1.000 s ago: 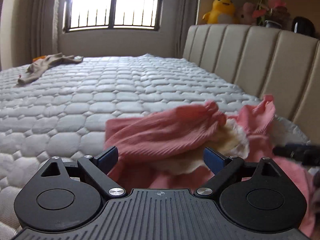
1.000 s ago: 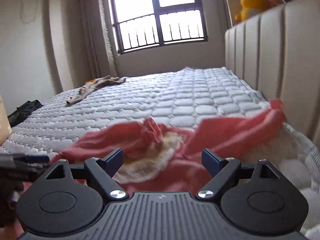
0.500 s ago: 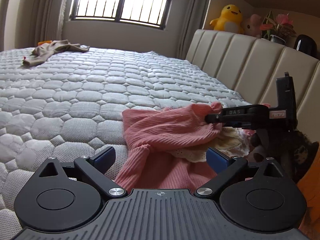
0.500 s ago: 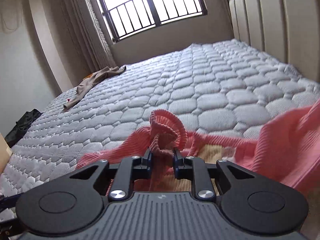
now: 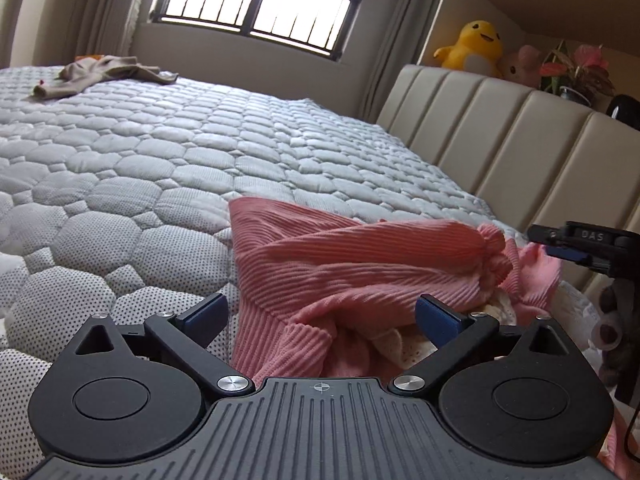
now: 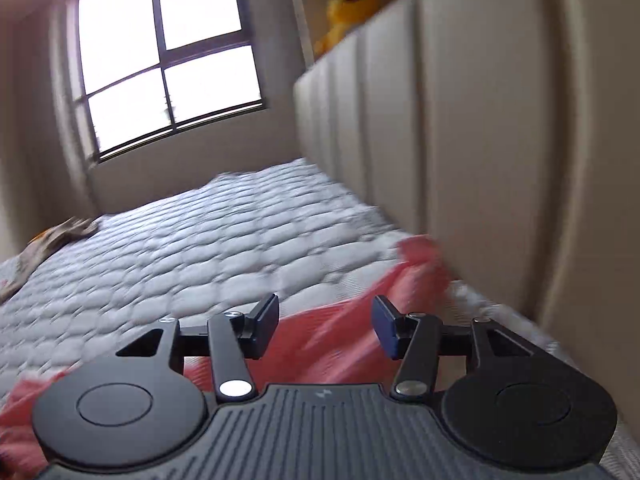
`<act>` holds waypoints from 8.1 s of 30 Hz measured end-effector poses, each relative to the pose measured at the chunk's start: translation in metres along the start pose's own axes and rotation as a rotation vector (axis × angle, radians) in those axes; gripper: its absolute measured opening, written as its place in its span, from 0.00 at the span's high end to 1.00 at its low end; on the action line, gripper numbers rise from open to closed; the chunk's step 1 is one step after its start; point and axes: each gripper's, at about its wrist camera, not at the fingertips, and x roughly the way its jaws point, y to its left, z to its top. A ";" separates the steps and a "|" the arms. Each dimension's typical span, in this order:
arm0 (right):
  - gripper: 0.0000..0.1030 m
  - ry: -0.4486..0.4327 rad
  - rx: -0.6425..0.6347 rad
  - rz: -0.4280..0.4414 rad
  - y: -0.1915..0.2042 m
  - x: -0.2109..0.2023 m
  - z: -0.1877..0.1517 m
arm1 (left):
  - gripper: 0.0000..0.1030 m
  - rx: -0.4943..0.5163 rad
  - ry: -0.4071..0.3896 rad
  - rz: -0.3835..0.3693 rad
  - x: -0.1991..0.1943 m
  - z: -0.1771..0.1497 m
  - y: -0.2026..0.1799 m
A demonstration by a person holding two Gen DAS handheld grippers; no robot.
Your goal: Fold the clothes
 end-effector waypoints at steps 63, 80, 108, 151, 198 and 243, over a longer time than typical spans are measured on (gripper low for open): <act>0.40 0.032 -0.586 0.554 0.169 -0.140 -0.025 | 0.00 -0.467 -0.110 -0.181 -0.003 -0.012 0.075; 0.26 0.118 -0.479 0.366 0.044 -0.121 -0.087 | 0.00 -0.316 -0.063 -0.172 -0.012 0.050 0.032; 0.18 0.061 -0.535 0.334 0.060 -0.123 -0.033 | 0.00 -0.183 0.012 -0.321 -0.022 0.067 0.005; 0.68 0.295 -0.440 0.438 0.129 0.021 -0.067 | 0.00 0.000 0.212 -0.219 0.054 0.043 -0.004; 0.35 0.211 -0.236 0.635 0.007 -0.184 -0.050 | 0.01 -0.145 0.283 -0.195 -0.106 0.008 0.055; 0.41 0.163 -0.452 0.619 0.038 -0.184 -0.075 | 0.07 0.065 0.119 -0.264 -0.144 -0.018 -0.001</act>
